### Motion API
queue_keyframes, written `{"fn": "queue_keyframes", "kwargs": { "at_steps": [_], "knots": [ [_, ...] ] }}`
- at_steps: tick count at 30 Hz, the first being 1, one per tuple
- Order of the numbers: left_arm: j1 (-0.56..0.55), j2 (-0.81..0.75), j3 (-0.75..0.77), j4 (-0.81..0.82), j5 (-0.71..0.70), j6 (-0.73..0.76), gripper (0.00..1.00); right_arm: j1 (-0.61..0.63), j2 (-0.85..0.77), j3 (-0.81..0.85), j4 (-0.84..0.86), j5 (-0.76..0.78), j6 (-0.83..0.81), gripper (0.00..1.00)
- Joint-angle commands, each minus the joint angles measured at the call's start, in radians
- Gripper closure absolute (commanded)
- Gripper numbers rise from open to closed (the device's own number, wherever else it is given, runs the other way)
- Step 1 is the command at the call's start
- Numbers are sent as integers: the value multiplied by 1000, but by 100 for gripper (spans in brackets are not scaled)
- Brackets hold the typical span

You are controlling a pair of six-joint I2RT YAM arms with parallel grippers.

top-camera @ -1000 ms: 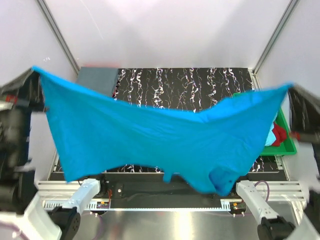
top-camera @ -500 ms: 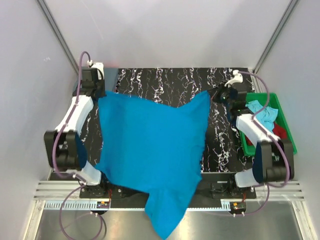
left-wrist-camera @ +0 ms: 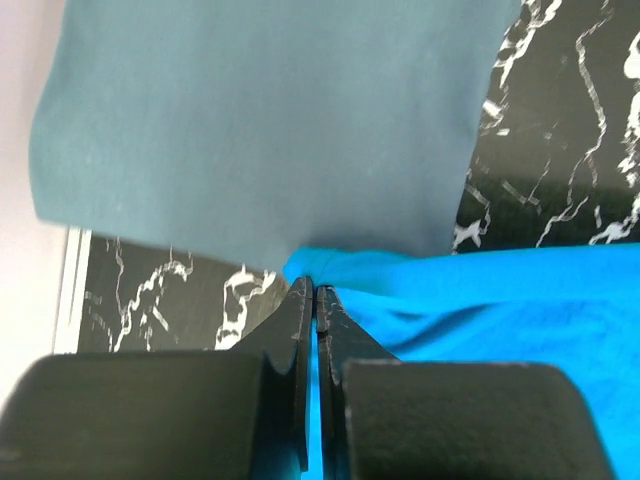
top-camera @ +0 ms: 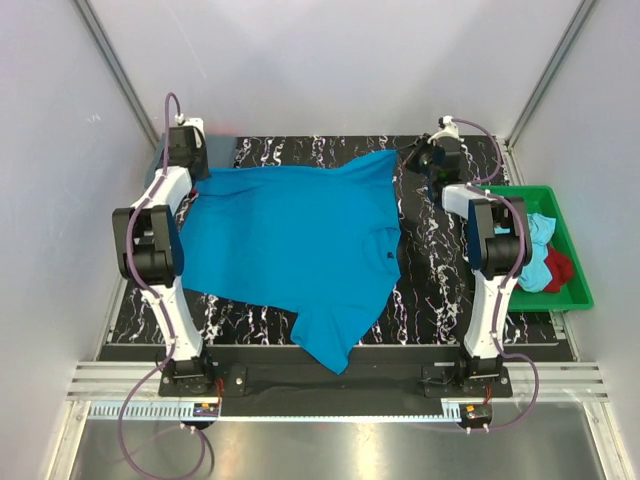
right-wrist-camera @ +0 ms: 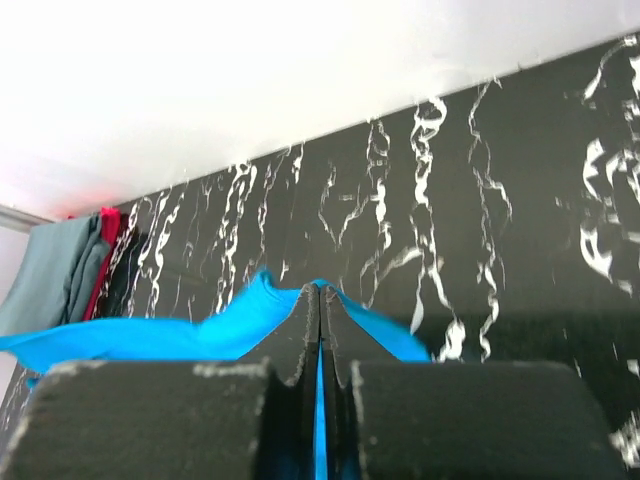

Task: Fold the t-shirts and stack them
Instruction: Flatten the tshirt out, then fold the tshirt

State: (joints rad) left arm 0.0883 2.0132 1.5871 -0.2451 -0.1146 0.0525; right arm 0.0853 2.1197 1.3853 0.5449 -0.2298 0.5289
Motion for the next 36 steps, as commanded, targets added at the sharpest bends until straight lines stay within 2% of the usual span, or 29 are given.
{"fn": "queue_keyframes", "kwargs": {
  "at_steps": [1, 4, 14, 22, 24, 26, 30, 36],
  "knots": [
    [24, 45, 99, 84, 46, 17, 100, 1, 28, 133, -40, -31, -15, 100],
    [41, 85, 145, 75, 59, 13, 100, 1, 14, 136, -77, -65, -12, 100],
    [48, 124, 166, 131, 50, 156, 100, 71, -228, -147, -148, 13, -69, 100],
    [45, -11, -114, 403, 9, 240, 100, 165, -397, -380, -140, 128, -109, 100],
    [31, -37, -221, 556, -98, 291, 100, 166, -426, -419, -137, 145, -99, 100],
    [28, -56, -262, 656, -146, 320, 100, 174, -470, -469, -140, 150, -96, 100],
    [27, -64, -300, 705, -192, 319, 100, 220, -543, -529, -180, 150, -105, 100],
    [25, -33, -253, 626, -236, 294, 100, 281, -639, -624, -247, 216, -90, 100]
  ]
}}
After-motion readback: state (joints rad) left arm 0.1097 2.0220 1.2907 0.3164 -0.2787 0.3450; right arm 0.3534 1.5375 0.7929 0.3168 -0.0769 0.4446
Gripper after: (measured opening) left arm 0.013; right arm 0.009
